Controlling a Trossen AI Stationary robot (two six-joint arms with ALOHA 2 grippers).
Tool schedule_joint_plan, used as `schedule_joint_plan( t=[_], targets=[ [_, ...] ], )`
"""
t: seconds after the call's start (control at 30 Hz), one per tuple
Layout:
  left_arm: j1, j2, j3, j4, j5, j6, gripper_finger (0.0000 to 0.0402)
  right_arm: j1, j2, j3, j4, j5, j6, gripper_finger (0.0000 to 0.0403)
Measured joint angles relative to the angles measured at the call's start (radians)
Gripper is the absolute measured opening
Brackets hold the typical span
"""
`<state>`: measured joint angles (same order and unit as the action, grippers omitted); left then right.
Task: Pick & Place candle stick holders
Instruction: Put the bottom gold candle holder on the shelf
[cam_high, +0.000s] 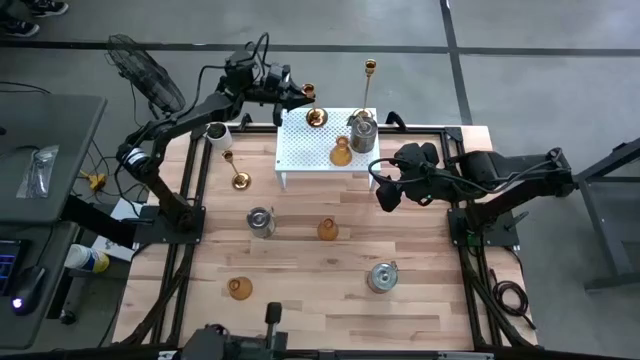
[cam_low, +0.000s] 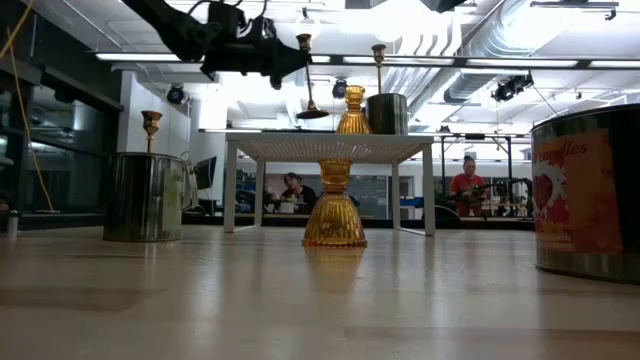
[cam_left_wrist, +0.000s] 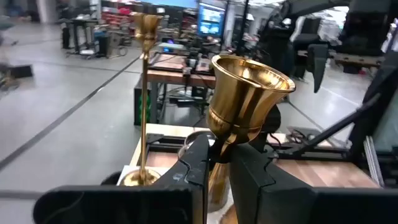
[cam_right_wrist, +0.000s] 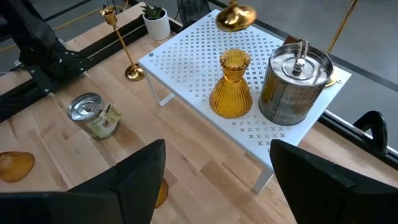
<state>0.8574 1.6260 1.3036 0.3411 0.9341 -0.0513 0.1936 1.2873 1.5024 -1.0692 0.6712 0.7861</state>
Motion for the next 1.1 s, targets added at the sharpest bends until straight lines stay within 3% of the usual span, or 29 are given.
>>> schedule_joint_plan(
  t=[0.2, 0.8, 1.1],
  targets=[
    [0.0, 0.085, 0.096, -0.128, 0.029, 0.096, 0.003, 0.0, 0.0, 0.0, 0.004, 0.0, 0.0, 0.0281],
    [-0.041, 0.166, 0.131, -0.051, -0.113, 0.131, 0.003, 0.0, 0.0, 0.0, 0.004, 0.005, 0.006, 0.0281],
    [-0.04, 0.26, 0.293, -0.113, -0.091, 0.117, 0.003, 0.0, 0.0, 0.0, 0.012, 0.008, 0.008, 0.0281]
  ],
)
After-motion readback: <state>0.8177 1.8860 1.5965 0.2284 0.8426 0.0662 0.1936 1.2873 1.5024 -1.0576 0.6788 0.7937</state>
